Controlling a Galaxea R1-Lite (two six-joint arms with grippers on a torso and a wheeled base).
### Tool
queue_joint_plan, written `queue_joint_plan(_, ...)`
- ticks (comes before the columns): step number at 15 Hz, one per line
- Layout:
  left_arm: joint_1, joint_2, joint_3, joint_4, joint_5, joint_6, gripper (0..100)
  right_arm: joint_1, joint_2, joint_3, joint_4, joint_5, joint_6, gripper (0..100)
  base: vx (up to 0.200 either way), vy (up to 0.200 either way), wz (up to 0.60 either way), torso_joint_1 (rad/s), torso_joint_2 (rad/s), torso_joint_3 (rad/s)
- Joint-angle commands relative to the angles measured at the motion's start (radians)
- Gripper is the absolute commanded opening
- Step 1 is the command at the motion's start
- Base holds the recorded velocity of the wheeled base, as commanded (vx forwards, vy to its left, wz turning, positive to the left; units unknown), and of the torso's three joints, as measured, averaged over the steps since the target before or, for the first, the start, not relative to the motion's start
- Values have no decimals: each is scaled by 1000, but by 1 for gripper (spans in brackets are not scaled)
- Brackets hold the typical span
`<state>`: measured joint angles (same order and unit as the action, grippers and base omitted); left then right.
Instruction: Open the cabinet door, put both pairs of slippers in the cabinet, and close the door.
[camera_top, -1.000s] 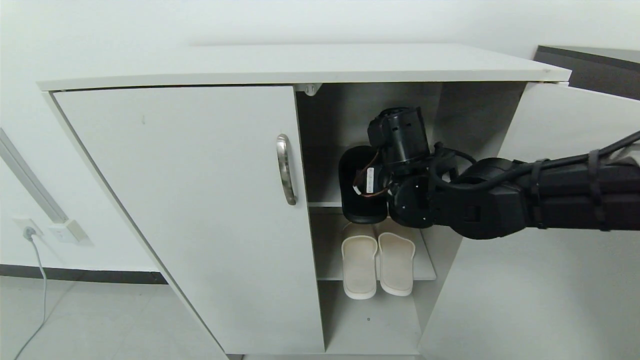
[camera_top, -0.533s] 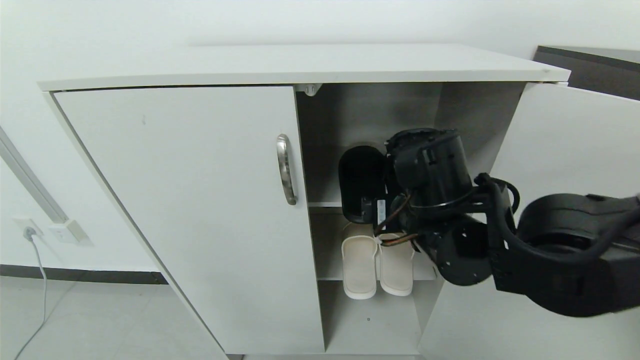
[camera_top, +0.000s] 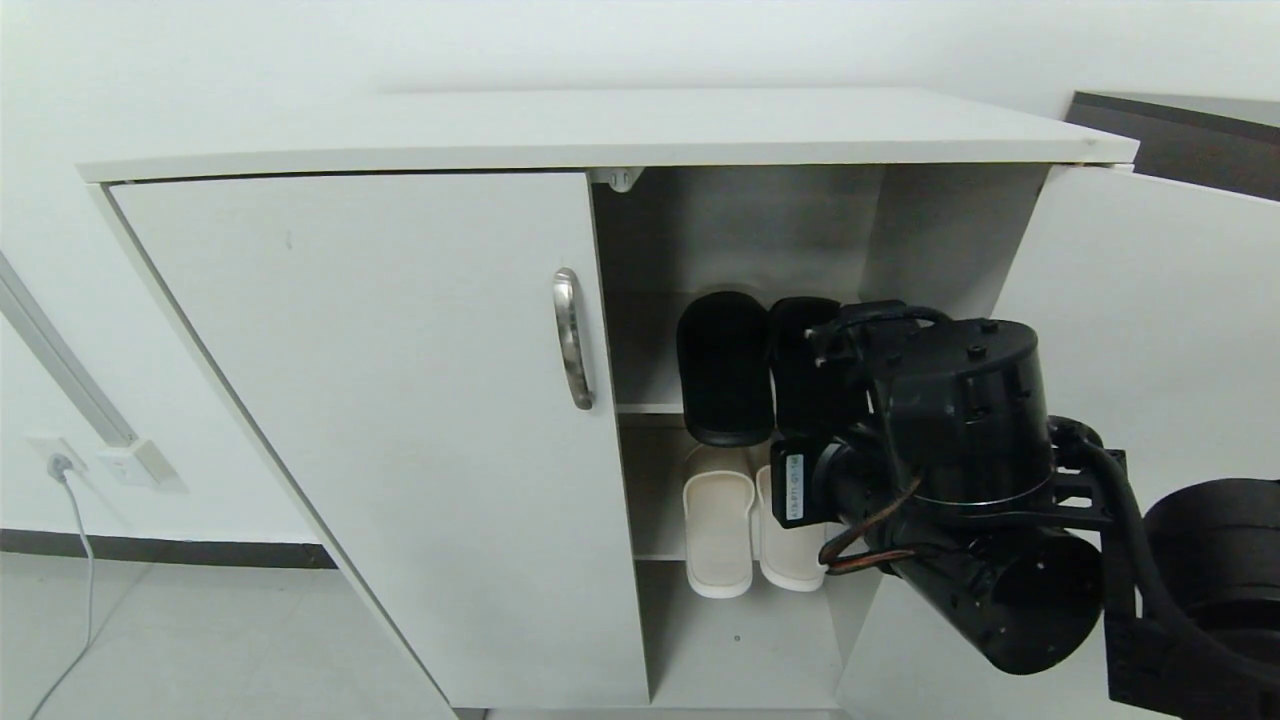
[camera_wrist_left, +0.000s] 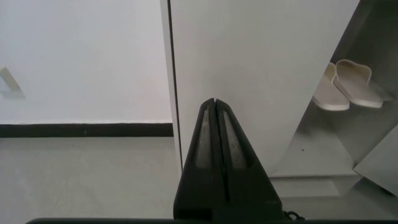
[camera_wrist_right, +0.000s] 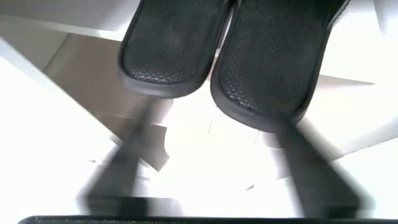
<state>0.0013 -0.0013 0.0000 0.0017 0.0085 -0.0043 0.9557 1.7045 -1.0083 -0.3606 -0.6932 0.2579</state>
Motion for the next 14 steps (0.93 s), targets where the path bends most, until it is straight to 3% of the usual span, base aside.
queue_joint_plan(1, 0, 1, 0, 0, 1, 0, 0, 3, 1, 8, 0, 0, 0, 0, 0, 0, 0, 0, 0, 0)
queue_joint_plan(12, 0, 1, 0, 0, 1, 0, 0, 20, 38, 13, -27, -3, -2, 0, 0, 0, 0, 0, 0, 0)
queue_joint_plan(14, 0, 1, 0, 0, 1, 0, 0, 20, 38, 20, -29, -3, -2, 0, -200, 0, 0, 0, 2, 5)
